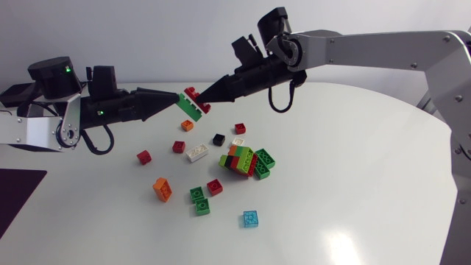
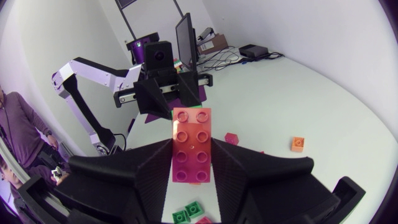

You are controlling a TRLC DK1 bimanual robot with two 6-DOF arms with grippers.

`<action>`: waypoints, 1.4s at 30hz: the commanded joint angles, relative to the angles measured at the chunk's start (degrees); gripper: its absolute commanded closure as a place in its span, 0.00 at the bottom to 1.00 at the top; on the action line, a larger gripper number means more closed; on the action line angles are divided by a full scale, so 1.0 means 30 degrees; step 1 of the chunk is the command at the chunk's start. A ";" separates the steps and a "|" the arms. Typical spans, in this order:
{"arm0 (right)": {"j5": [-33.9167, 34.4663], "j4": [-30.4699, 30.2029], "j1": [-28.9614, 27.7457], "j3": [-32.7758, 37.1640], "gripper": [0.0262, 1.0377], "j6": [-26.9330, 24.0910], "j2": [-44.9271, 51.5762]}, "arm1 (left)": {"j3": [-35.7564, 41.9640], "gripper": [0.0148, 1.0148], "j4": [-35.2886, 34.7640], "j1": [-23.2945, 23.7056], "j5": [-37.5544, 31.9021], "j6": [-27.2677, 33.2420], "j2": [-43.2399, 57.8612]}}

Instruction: Disassemble duplo

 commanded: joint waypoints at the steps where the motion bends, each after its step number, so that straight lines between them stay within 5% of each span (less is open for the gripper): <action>1: -0.0044 0.1206 -0.0664 -0.0226 0.84 0.1828 0.0430 | -0.0065 0.79 0.0160 0.0018 -0.0914 0.0115 0.0446; 5: 0.0279 0.3257 -0.1074 -0.0753 0.85 0.3820 0.0430 | -0.0094 0.79 0.0102 0.0223 -0.4195 0.0086 0.0358; 11: 0.6841 0.3286 -0.0019 -0.0753 0.85 0.3908 0.0664 | -0.0446 0.79 -0.0601 -0.0539 -1.1724 0.2254 -0.0140; 16: 1.2935 0.1264 0.2529 -0.0665 0.84 0.0363 0.1045 | -0.0094 0.79 -0.2974 -0.2765 -1.8404 0.6707 -0.0227; 21: 1.5191 -0.1782 0.4170 0.0975 0.84 -0.1542 0.2773 | 0.0843 0.79 -0.4527 -0.4465 -2.2945 0.9256 0.1149; 28: 1.5220 -0.7583 0.3643 0.5839 0.85 -0.1629 0.6172 | 0.2923 0.72 -0.7369 -0.4611 -2.4908 0.9901 0.3610; 35: 1.5396 -0.8023 0.3526 0.6512 0.84 -0.1629 0.7080 | 0.3246 0.64 -0.7808 -0.4611 -2.5142 0.9959 0.3933; 42: 1.5396 -0.8814 0.3584 0.7245 0.65 -0.1834 0.7754 | 0.3275 0.50 -0.7896 -0.4846 -2.5142 1.0252 0.4196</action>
